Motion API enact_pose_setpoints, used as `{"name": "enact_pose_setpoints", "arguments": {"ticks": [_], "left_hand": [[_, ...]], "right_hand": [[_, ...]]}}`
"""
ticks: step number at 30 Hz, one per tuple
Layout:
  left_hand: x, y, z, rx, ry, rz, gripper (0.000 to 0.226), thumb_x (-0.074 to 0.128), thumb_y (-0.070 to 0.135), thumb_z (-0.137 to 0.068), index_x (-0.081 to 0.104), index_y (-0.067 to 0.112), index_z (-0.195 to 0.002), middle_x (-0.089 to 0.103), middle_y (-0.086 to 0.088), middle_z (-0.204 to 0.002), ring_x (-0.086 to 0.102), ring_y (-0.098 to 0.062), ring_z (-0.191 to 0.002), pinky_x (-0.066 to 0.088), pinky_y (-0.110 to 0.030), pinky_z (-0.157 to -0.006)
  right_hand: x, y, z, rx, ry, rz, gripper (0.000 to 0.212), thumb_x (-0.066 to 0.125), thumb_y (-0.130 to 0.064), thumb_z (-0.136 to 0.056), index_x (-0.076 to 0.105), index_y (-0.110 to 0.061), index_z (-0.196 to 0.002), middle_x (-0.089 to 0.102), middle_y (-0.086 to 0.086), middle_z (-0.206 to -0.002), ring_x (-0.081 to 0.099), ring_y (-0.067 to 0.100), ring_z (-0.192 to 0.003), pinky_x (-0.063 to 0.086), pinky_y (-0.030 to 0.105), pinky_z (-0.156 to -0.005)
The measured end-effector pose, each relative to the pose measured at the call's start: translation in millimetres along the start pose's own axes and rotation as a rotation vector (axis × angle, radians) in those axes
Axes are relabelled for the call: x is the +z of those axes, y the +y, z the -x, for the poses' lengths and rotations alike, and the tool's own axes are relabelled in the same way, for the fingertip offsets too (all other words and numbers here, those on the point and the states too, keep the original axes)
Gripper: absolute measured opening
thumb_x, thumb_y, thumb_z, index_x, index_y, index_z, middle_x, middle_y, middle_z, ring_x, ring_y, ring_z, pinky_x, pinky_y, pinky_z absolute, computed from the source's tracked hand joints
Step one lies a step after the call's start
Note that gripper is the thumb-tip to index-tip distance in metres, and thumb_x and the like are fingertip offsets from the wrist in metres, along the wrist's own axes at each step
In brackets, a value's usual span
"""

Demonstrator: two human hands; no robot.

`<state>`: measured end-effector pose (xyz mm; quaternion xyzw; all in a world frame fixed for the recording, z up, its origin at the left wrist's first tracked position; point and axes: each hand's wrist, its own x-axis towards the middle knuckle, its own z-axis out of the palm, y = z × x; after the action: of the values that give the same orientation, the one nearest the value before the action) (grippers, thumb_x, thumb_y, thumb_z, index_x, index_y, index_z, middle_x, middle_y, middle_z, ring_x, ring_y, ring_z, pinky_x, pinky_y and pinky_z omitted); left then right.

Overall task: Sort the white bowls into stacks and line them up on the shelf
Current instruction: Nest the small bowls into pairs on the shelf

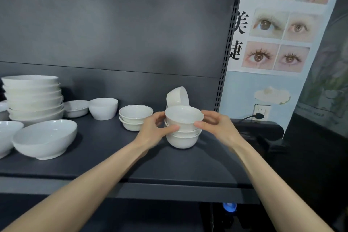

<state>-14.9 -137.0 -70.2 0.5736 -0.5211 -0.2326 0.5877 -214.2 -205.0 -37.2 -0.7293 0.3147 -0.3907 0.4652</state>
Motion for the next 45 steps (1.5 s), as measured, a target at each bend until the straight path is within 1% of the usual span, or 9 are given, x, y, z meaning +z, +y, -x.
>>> {"name": "enact_pose_setpoints", "arguments": {"ticks": [4, 9, 15, 19, 23, 28, 38, 43, 45], "left_hand": [[2, -2, 1, -0.001, -0.039, 0.083, 0.055, 0.077, 0.002, -0.075, 0.053, 0.007, -0.124, 0.061, 0.004, -0.118, 0.059, -0.005, -0.108, 0.049, -0.01, -0.087], [2, -8, 0, 0.0, -0.067, 0.088, 0.072, 0.082, -0.001, -0.068, 0.047, 0.006, -0.131, 0.057, 0.001, -0.128, 0.055, -0.01, -0.118, 0.048, -0.019, -0.096], [1, -8, -4, 0.025, -0.056, 0.083, 0.073, 0.083, 0.002, -0.067, 0.049, 0.004, -0.131, 0.06, 0.0, -0.127, 0.057, -0.013, -0.118, 0.046, -0.024, -0.099], [0, -9, -7, 0.043, -0.075, 0.077, 0.07, 0.083, 0.004, -0.068, 0.052, 0.007, -0.131, 0.062, 0.007, -0.12, 0.059, -0.011, -0.115, 0.05, -0.017, -0.092], [-2, -12, -7, 0.052, -0.106, 0.085, 0.072, 0.081, 0.004, -0.07, 0.049, 0.012, -0.134, 0.06, 0.007, -0.125, 0.057, 0.001, -0.111, 0.051, -0.014, -0.087], [-4, -25, -7, -0.026, -0.156, 0.079, 0.096, 0.09, 0.022, -0.057, 0.04, 0.013, -0.139, 0.055, 0.005, -0.135, 0.056, -0.01, -0.121, 0.054, -0.02, -0.086], [13, -24, -7, -0.068, -0.136, 0.099, 0.049, 0.083, 0.006, -0.068, 0.059, 0.022, -0.108, 0.067, 0.0, -0.116, 0.068, -0.02, -0.102, 0.057, -0.039, -0.086], [30, -26, -16, -0.068, -0.14, 0.086, 0.052, 0.086, 0.014, -0.066, 0.056, 0.031, -0.104, 0.065, 0.001, -0.12, 0.067, -0.016, -0.103, 0.056, -0.041, -0.088], [35, -26, -18, -0.079, -0.146, 0.075, 0.061, 0.088, 0.029, -0.056, 0.056, 0.031, -0.107, 0.065, 0.004, -0.12, 0.066, -0.015, -0.105, 0.055, -0.042, -0.09]], "right_hand": [[1, 4, 1, -0.011, 0.0, -0.021, 0.032, 0.074, -0.013, -0.082, 0.062, -0.026, -0.108, 0.066, -0.021, -0.101, 0.06, -0.021, -0.085, 0.045, 0.001, -0.068], [3, 8, 3, -0.011, 0.005, -0.061, 0.031, 0.073, -0.014, -0.083, 0.061, -0.029, -0.108, 0.063, -0.024, -0.106, 0.058, -0.022, -0.089, 0.047, 0.004, -0.068], [5, 12, -1, 0.016, 0.054, -0.058, 0.046, 0.077, -0.019, -0.079, 0.056, -0.026, -0.12, 0.07, -0.008, -0.112, 0.065, 0.004, -0.103, 0.053, 0.028, -0.092], [6, 12, -3, 0.013, 0.059, -0.073, 0.039, 0.077, -0.018, -0.079, 0.057, -0.03, -0.11, 0.071, -0.011, -0.106, 0.066, 0.006, -0.103, 0.052, 0.032, -0.094], [6, 15, -2, 0.019, 0.06, -0.068, 0.045, 0.078, -0.015, -0.078, 0.059, -0.022, -0.118, 0.071, -0.011, -0.107, 0.068, 0.008, -0.099, 0.054, 0.035, -0.093], [6, 15, -1, 0.016, 0.038, -0.082, 0.048, 0.078, -0.011, -0.077, 0.055, -0.025, -0.116, 0.065, -0.017, -0.109, 0.068, 0.007, -0.097, 0.057, 0.031, -0.087], [-7, 19, -6, -0.016, 0.018, -0.063, 0.046, 0.078, -0.004, -0.075, 0.055, -0.027, -0.107, 0.061, -0.02, -0.106, 0.071, 0.002, -0.084, 0.057, 0.019, -0.074], [-23, 20, -12, 0.012, -0.011, -0.007, 0.043, 0.076, -0.005, -0.078, 0.053, -0.035, -0.099, 0.057, -0.025, -0.104, 0.068, -0.003, -0.081, 0.058, 0.028, -0.079], [-29, 20, -14, 0.023, -0.021, 0.03, 0.043, 0.075, -0.006, -0.079, 0.052, -0.036, -0.098, 0.055, -0.027, -0.102, 0.065, -0.01, -0.077, 0.057, 0.03, -0.082]]}}
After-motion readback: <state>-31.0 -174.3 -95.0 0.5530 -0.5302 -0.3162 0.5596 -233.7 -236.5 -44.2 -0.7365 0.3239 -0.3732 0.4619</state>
